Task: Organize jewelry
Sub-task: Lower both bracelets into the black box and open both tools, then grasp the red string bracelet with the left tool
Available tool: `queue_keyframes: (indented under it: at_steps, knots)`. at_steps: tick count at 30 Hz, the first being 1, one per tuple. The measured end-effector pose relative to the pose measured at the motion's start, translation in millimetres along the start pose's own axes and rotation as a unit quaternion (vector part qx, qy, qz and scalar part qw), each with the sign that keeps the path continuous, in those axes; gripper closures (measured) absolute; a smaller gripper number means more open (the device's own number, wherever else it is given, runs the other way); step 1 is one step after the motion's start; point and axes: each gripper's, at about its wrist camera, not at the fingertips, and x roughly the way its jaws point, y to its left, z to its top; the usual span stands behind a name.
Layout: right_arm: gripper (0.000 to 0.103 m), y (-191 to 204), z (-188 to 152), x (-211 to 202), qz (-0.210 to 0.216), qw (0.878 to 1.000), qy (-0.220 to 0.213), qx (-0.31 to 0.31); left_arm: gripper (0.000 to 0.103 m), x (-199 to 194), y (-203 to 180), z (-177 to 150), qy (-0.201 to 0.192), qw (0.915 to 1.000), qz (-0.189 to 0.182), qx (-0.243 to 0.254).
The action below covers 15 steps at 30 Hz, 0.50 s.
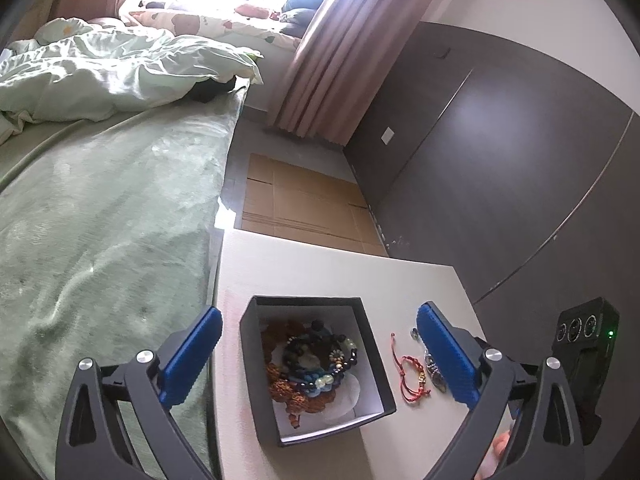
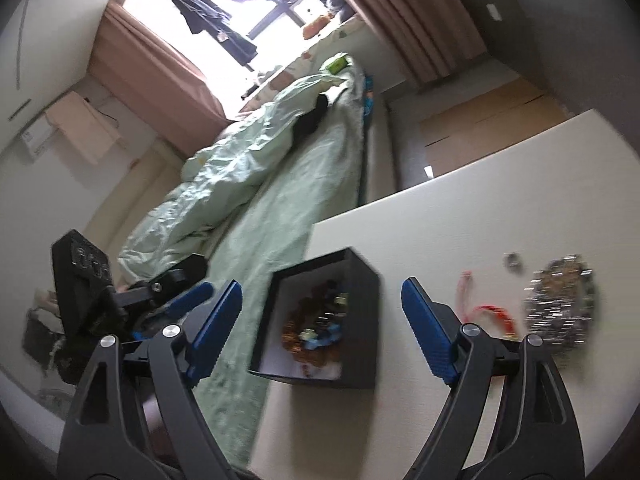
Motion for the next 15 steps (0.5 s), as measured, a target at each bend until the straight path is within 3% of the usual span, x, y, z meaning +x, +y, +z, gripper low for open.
queue_keyframes:
  at_steps: [8, 15]
  knots:
    - [0.008, -23, -1, -26, -0.049, 0.999, -0.016, 0.005, 0.008, 1, -24, -8, 0.001, 0.9998, -0.008, 0.017]
    - [0.007, -41, -3, -44, -0.070, 0.997, -0.025, 0.014, 0.008, 13, -55, -23, 0.012, 0.9987, -0.011, 0.048]
